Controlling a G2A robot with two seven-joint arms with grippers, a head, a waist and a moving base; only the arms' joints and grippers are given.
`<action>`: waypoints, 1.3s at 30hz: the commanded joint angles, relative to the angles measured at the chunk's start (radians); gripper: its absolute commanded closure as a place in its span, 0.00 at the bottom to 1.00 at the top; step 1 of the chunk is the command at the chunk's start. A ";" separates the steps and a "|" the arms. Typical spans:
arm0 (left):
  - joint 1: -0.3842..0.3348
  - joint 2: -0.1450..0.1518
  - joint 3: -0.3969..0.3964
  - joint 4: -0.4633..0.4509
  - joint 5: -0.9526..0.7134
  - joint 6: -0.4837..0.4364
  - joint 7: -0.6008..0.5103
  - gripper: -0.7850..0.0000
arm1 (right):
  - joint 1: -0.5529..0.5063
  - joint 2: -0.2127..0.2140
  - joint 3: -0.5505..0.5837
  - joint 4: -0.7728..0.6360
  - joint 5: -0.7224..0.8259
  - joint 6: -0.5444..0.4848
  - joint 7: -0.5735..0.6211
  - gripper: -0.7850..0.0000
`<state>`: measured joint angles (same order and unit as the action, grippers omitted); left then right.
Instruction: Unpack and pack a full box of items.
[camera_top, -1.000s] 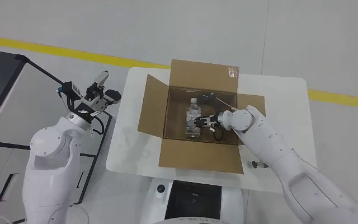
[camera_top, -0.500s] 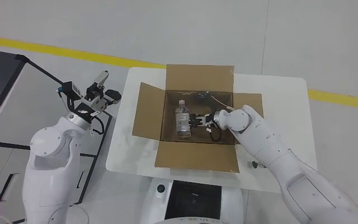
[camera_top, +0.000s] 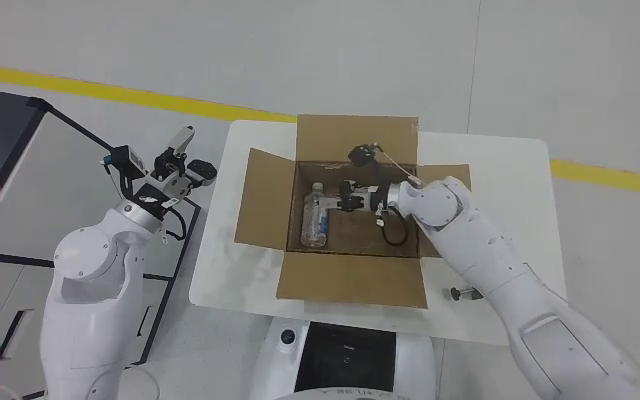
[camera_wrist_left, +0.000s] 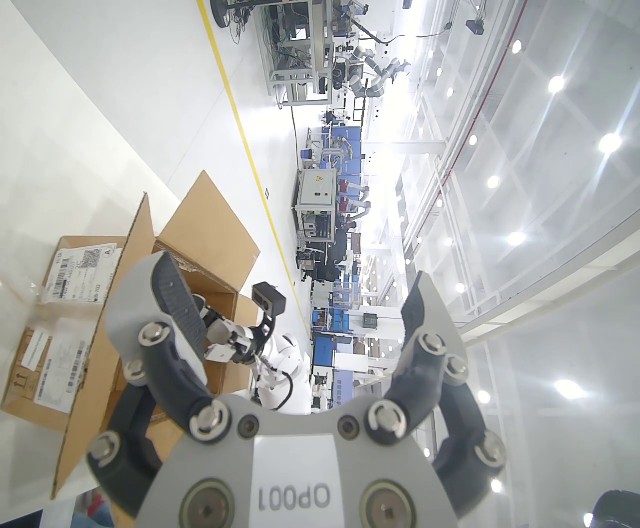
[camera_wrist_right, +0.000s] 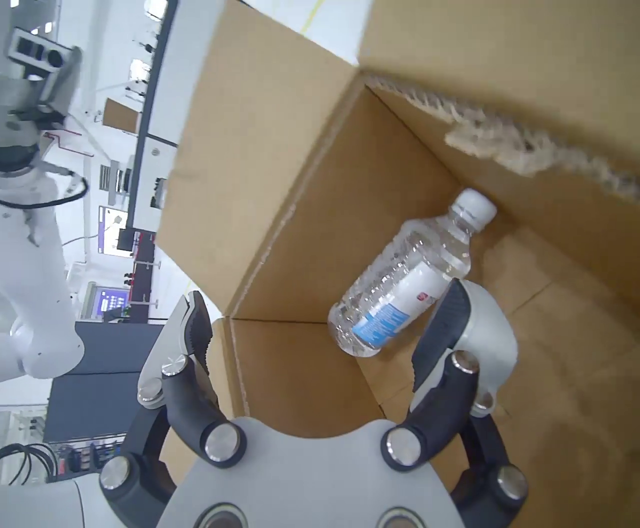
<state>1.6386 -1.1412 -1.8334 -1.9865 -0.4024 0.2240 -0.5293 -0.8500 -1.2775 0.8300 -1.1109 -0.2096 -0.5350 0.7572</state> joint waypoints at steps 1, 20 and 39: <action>0.000 0.000 0.000 0.000 0.000 0.000 0.000 0.00 | -0.067 0.032 0.076 -0.143 -0.036 -0.019 -0.014 0.00; 0.000 0.000 0.000 0.000 0.000 0.000 0.000 0.00 | -0.846 0.170 0.853 -0.851 -0.551 0.192 -0.394 0.00; 0.000 0.000 0.000 0.000 0.000 0.000 0.000 0.00 | -0.922 0.164 0.810 -0.755 -0.585 0.228 -0.378 0.00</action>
<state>1.6386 -1.1412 -1.8334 -1.9865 -0.4024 0.2240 -0.5293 -1.7724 -1.1135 1.6401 -1.8656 -0.7943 -0.3073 0.3797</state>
